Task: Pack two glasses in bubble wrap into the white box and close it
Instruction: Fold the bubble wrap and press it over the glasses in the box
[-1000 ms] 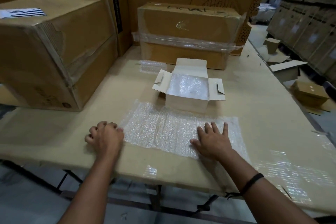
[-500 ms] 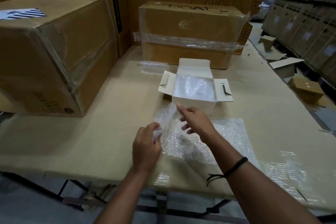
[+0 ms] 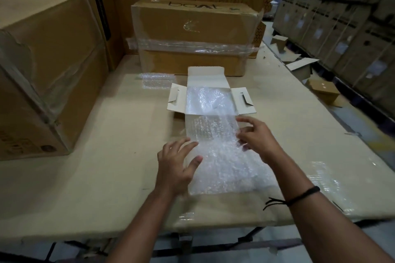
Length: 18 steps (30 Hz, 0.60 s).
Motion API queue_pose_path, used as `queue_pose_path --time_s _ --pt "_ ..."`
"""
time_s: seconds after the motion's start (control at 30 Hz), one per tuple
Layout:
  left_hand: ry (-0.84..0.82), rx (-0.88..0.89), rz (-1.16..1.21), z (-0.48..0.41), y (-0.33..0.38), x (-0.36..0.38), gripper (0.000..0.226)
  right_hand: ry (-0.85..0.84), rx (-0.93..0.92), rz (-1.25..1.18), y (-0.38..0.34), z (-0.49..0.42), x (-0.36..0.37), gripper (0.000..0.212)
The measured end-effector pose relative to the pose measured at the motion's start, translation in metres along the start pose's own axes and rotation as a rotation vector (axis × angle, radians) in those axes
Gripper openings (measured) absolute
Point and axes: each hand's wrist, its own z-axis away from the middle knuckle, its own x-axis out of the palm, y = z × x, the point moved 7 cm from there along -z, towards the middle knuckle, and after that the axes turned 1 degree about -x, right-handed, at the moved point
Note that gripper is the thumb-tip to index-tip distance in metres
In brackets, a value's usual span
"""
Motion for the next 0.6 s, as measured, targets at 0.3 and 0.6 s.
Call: queue_pose_path --time_s 0.3,0.6 --pt "-0.587 -0.056 -0.364 0.001 0.011 0.075 0.060 0.236 0.031 0.363 0.049 -0.019 -0.087 0.036" --pt "-0.460 -0.161 -0.337 -0.002 0.014 0.077 0.058 0.137 0.107 0.711 0.080 -0.025 -0.090 0.054"
